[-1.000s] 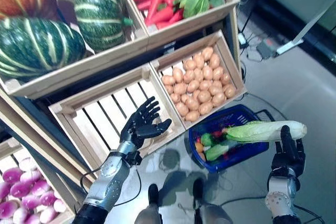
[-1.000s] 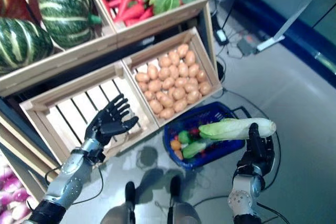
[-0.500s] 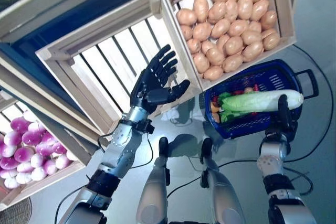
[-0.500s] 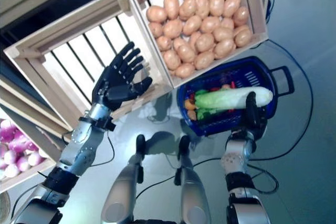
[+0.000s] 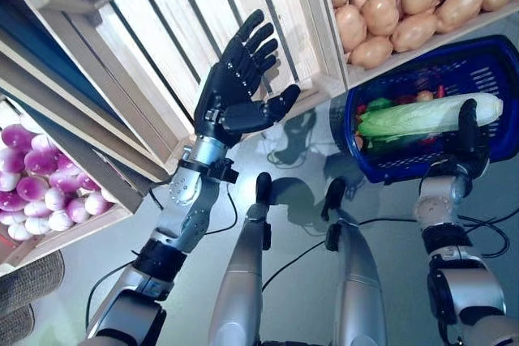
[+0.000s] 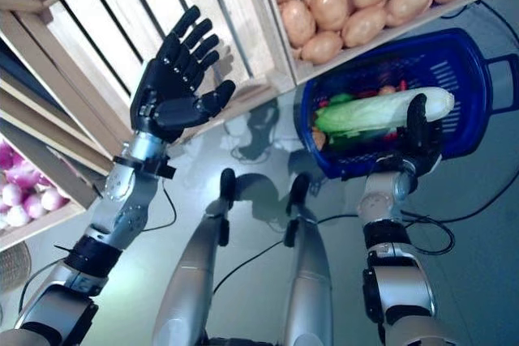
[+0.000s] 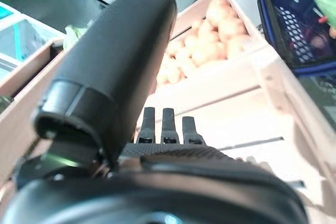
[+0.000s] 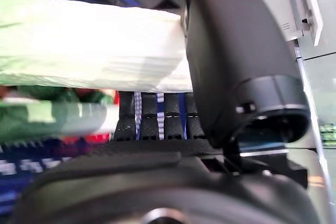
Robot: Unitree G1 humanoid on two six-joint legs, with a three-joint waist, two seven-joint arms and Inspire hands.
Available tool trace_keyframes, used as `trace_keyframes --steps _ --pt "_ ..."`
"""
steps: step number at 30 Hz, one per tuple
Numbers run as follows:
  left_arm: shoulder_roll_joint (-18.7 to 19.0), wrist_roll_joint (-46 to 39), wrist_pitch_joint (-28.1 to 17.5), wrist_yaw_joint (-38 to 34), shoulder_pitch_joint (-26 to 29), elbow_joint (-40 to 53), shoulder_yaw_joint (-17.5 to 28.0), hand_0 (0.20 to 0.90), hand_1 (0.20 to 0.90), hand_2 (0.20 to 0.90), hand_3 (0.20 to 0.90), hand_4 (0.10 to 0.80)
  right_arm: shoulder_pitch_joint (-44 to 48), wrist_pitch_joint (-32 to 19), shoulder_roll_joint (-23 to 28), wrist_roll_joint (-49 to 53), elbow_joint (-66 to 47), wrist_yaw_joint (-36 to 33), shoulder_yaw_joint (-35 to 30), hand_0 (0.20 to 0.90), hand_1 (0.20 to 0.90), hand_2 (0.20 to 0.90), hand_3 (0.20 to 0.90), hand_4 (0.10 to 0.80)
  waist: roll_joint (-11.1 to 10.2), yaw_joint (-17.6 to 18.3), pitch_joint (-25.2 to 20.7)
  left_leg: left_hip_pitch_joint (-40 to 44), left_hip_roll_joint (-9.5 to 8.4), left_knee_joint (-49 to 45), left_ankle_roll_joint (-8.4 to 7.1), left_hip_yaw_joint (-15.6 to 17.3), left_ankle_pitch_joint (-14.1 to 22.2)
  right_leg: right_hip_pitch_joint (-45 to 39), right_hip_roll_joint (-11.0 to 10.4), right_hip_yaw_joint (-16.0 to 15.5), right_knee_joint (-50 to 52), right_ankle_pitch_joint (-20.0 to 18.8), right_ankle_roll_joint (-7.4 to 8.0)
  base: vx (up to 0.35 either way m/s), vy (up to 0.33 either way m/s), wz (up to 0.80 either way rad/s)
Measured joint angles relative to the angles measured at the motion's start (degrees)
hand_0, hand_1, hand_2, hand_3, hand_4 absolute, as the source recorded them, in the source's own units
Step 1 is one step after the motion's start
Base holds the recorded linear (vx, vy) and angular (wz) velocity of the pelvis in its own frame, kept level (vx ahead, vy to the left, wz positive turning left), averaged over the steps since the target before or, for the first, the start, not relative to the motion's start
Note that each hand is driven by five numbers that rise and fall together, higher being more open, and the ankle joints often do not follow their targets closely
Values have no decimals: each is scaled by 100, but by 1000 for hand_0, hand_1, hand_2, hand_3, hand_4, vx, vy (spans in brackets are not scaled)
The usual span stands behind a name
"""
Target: Put vegetables into the basket
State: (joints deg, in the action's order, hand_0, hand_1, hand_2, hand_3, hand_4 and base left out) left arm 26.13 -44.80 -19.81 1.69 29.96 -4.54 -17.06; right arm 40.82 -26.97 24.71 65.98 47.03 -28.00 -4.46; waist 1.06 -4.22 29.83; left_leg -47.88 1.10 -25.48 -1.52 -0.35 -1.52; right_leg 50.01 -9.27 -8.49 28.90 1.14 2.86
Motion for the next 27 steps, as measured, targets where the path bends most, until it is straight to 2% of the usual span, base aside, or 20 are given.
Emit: trace_keyframes --steps 7,14,15,16,17,27 --pt "9 -32 -28 9 63 12 -15 900 900 900 900 800 159 246 71 -543 277 -1129 0 300 300 300 300 400 0 0 0 -330 -34 -298 -19 -91 73 278 -55 27 242 65 -2 -10 -11 5" --pt "157 -100 -46 23 244 19 -17 900 900 900 900 800 358 291 137 -473 457 -1308 -98 300 300 300 300 400 0 2 0 -533 -73 -413 2 -97 95 460 -46 50 325 64 3 0 0 0" --pt "158 -108 -46 23 274 21 -17 900 900 900 900 800 412 286 136 -470 457 -1308 -113 387 387 387 387 458 0 4 0 -554 -78 -416 8 -95 92 481 -46 52 332 63 2 0 0 0" --pt "158 -109 -46 23 296 21 -25 900 900 900 900 800 455 278 136 -463 456 -1308 -116 514 514 514 514 543 0 4 0 -568 -80 -430 26 -94 89 489 -45 52 334 58 -6 -4 37 -1" --pt "158 -111 -46 23 307 24 -37 900 900 900 900 800 499 265 136 -455 452 -1307 -117 900 900 900 900 800 0 2 0 -569 -80 -441 32 -90 98 489 -45 58 338 53 -14 -2 39 -1" --pt "160 -235 -47 56 332 60 -37 900 900 900 900 800 606 8 135 -310 441 -1277 -146 900 900 900 900 800 0 -8 0 -513 -101 -507 38 -77 111 432 -51 94 353 48 -9 -1 3 0"
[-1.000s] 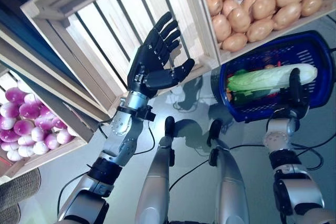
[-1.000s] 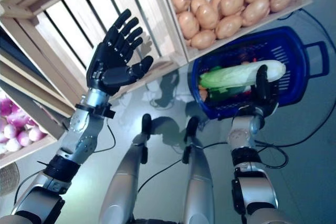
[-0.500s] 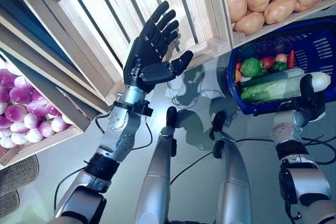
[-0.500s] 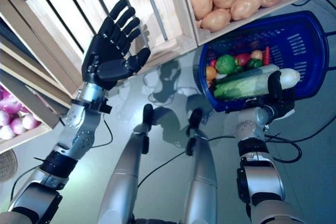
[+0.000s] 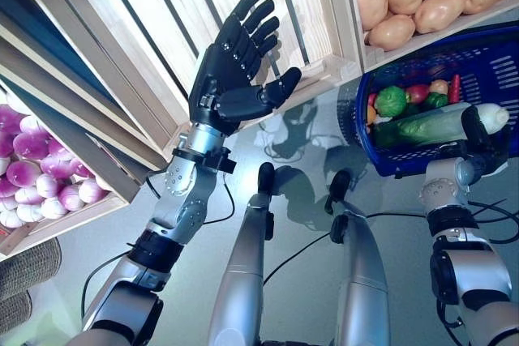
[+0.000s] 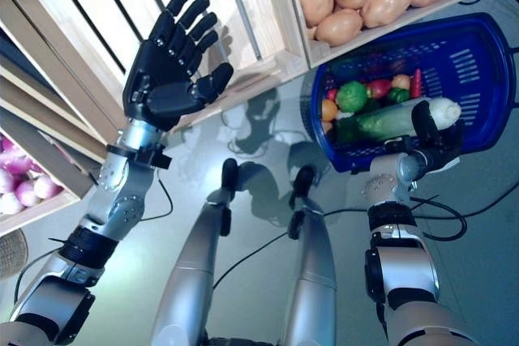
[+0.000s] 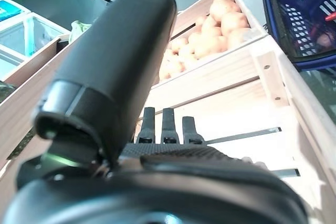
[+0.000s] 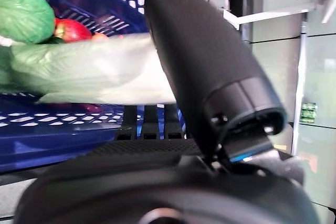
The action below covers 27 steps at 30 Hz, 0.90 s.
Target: Put vegetables into the basket
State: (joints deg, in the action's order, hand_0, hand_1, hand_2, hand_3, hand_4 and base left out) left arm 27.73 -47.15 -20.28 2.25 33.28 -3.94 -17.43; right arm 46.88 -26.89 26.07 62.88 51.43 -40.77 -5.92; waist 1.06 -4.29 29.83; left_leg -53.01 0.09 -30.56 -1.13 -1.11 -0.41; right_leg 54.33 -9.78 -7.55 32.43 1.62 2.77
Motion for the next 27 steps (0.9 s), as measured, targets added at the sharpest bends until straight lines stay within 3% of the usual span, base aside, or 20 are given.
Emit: trace_keyframes --steps 16,21,27 --pt "-8 -268 18 218 -34 144 6 900 900 900 900 800 -340 -353 -118 133 -25 247 -39 900 900 900 900 800 -11 14 2 1371 31 781 -48 0 -81 -1298 140 46 -675 -87 107 19 3 -3" --pt "-11 -543 237 272 -360 144 39 900 900 900 900 800 -965 -354 -464 242 -666 652 16 900 900 900 900 800 -13 21 2 2231 84 1343 -59 17 -135 -2111 204 22 -1159 -133 133 56 36 -6" --pt "-32 -527 507 609 -987 202 131 900 900 900 900 800 -2250 -220 -680 -737 -1996 1034 534 900 900 900 900 800 -88 158 -37 3443 201 2357 -57 95 -356 -3310 309 -79 -2169 -344 175 89 48 -4"
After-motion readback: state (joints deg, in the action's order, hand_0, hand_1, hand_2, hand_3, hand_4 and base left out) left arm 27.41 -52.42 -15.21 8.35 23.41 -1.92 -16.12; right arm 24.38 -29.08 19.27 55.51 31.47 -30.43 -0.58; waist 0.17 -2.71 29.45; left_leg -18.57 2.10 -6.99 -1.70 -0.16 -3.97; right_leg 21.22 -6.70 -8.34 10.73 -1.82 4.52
